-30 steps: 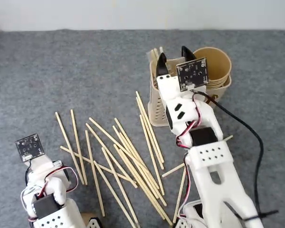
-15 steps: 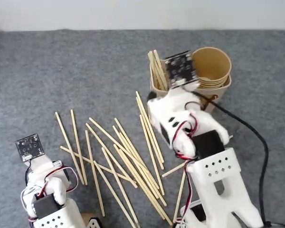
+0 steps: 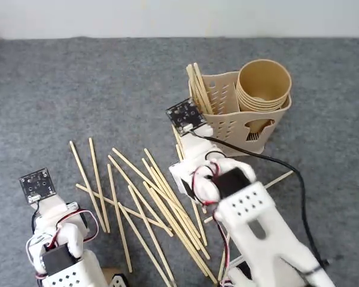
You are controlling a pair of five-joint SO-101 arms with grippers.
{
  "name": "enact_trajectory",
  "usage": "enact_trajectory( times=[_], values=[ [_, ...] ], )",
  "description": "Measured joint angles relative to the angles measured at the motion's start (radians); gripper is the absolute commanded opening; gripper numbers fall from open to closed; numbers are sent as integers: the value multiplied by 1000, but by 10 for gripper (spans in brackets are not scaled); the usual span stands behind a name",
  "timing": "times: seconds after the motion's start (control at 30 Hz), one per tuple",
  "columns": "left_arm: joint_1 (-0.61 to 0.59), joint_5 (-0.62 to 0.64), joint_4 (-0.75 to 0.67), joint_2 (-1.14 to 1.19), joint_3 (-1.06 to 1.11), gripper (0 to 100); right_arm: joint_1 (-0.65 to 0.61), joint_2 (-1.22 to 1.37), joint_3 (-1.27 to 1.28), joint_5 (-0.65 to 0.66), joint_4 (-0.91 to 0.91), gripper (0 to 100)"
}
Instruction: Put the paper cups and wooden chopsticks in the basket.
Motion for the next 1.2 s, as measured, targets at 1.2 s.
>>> enact_trajectory(
  times=[1.2],
  values=[
    [0,0,0,0,0,17,72,921,-488,81,29,2]
  ],
)
